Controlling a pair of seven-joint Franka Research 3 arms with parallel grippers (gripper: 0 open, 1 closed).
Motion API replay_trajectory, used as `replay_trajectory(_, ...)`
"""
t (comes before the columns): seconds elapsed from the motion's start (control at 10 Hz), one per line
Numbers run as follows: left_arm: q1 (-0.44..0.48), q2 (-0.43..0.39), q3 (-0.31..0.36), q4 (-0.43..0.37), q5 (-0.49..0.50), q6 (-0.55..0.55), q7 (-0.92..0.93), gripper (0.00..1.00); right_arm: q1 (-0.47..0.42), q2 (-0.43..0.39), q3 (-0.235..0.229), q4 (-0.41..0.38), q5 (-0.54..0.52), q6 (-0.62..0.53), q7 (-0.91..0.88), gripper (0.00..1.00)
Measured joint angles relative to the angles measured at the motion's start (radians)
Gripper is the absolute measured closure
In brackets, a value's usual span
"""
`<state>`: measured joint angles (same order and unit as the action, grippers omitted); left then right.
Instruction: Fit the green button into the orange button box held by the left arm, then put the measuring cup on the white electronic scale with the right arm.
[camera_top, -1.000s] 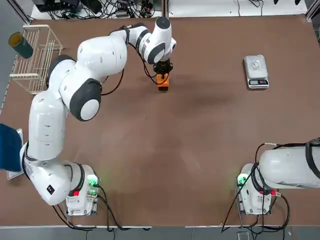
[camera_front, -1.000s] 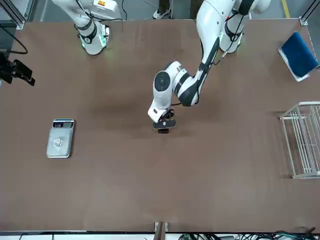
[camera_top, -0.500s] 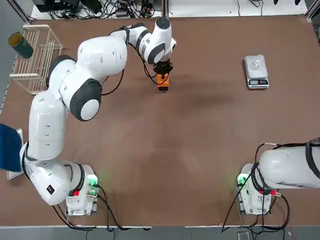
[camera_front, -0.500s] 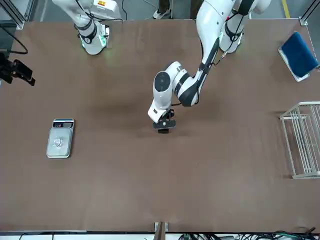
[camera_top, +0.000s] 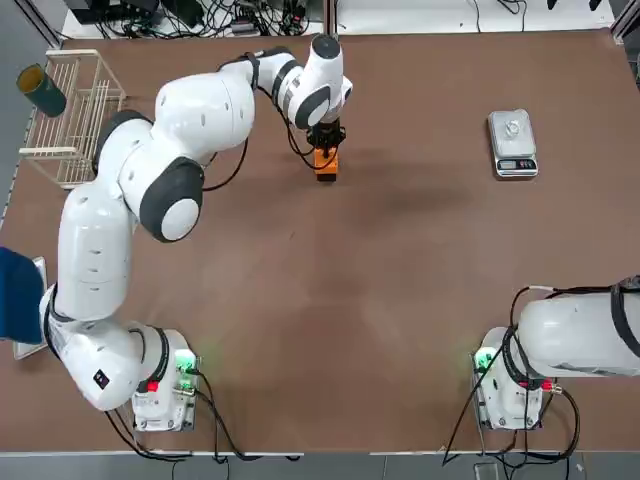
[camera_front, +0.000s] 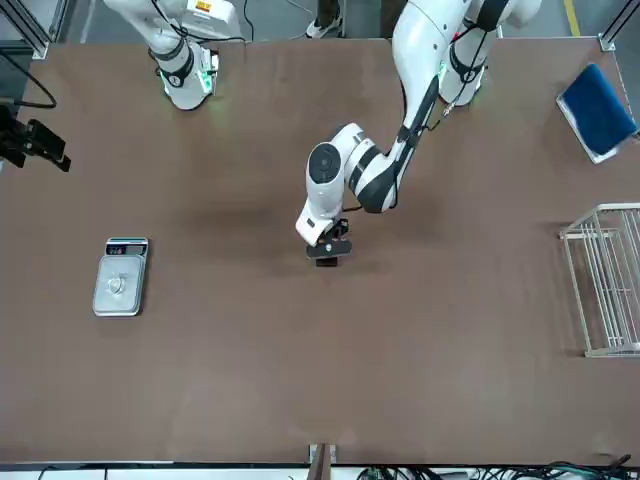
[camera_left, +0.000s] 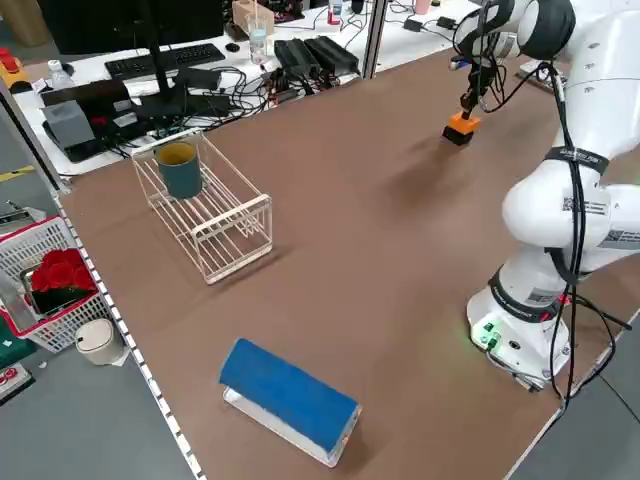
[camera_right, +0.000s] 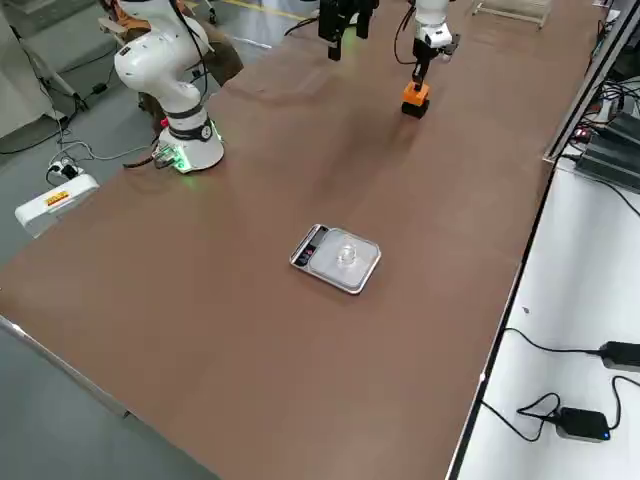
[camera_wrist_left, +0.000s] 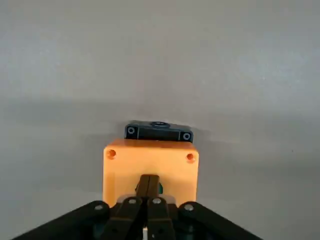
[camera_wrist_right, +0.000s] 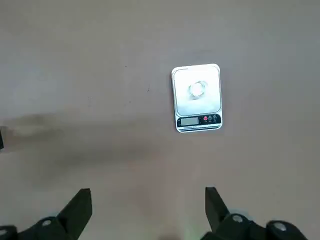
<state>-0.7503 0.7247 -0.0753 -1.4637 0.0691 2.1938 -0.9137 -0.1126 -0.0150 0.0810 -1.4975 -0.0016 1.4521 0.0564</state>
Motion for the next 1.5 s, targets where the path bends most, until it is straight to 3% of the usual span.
replay_trajectory(1.5,-0.006,0.000,0.000,-0.013,0.013,0.028,0.000,0.99,0.000,0.000,0.000,-0.005,0.000,0.000,-0.002,0.00)
